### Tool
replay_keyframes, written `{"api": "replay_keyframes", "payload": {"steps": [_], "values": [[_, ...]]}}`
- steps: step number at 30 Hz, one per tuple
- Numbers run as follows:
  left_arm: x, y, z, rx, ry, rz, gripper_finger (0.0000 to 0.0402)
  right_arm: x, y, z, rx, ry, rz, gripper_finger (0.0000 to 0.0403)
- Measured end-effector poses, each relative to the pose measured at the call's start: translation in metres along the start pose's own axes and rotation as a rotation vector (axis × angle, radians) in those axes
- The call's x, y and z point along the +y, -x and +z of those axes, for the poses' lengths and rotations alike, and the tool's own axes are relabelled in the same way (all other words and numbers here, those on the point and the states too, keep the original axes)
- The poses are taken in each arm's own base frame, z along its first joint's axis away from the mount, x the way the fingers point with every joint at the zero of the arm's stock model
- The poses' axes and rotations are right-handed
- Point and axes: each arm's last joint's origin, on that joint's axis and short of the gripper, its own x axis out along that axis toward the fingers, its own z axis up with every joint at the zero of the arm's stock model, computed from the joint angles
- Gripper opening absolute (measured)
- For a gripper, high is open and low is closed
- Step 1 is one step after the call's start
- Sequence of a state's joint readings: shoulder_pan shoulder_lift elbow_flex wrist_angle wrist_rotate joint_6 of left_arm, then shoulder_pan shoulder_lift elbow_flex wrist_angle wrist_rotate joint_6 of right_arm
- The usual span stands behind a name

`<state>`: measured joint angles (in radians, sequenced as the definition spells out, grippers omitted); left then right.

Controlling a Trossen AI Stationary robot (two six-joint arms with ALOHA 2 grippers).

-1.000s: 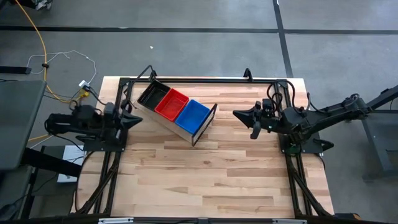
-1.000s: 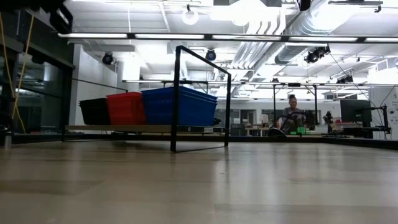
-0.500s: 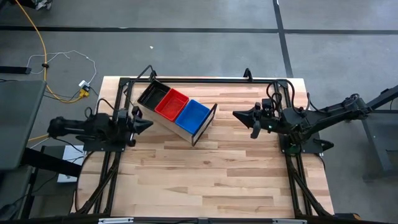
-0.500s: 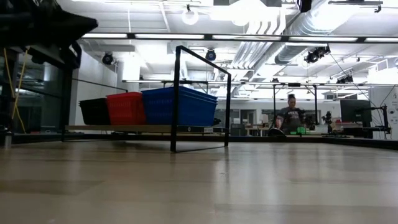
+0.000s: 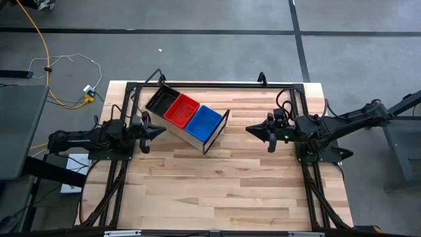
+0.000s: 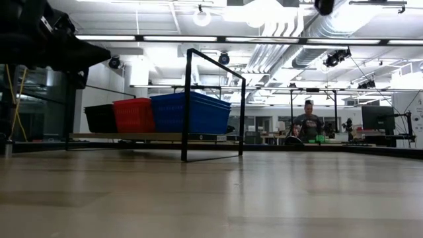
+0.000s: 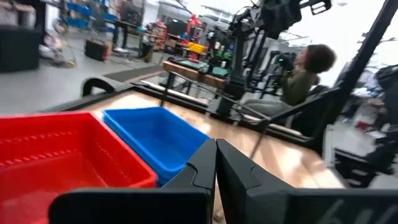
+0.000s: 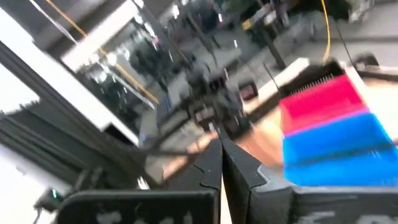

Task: Stack baskets on shelf by color
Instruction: Return to Home Position

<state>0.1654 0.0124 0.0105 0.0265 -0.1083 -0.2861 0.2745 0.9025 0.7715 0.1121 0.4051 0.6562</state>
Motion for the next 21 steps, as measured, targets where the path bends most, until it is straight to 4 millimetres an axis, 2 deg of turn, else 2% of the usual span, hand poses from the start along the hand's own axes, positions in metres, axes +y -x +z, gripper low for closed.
{"api": "replay_keyframes", "payload": {"steps": [4, 9, 17, 19, 21], "values": [[0.001, 0.000, 0.000, -0.004, -0.035, 0.014, 0.0000, -0.008, 0.012, -0.004, 0.115, 0.002, -0.041, 0.0000], [0.001, 0.000, 0.000, -0.005, -0.028, 0.014, 0.0001, -0.017, 0.041, 0.003, 0.180, 0.052, -0.065, 0.0000], [0.001, 0.000, 0.000, -0.005, -0.028, 0.014, 0.0001, -0.033, 0.109, 0.029, 0.116, 0.135, 0.022, 0.0000], [0.001, 0.000, 0.001, -0.005, -0.028, 0.013, 0.0001, -0.038, 0.121, 0.030, 0.059, 0.132, 0.082, 0.0000], [0.001, 0.000, 0.001, -0.005, -0.028, 0.013, 0.0001, -0.046, 0.126, 0.021, 0.019, 0.137, 0.159, 0.0000]]}}
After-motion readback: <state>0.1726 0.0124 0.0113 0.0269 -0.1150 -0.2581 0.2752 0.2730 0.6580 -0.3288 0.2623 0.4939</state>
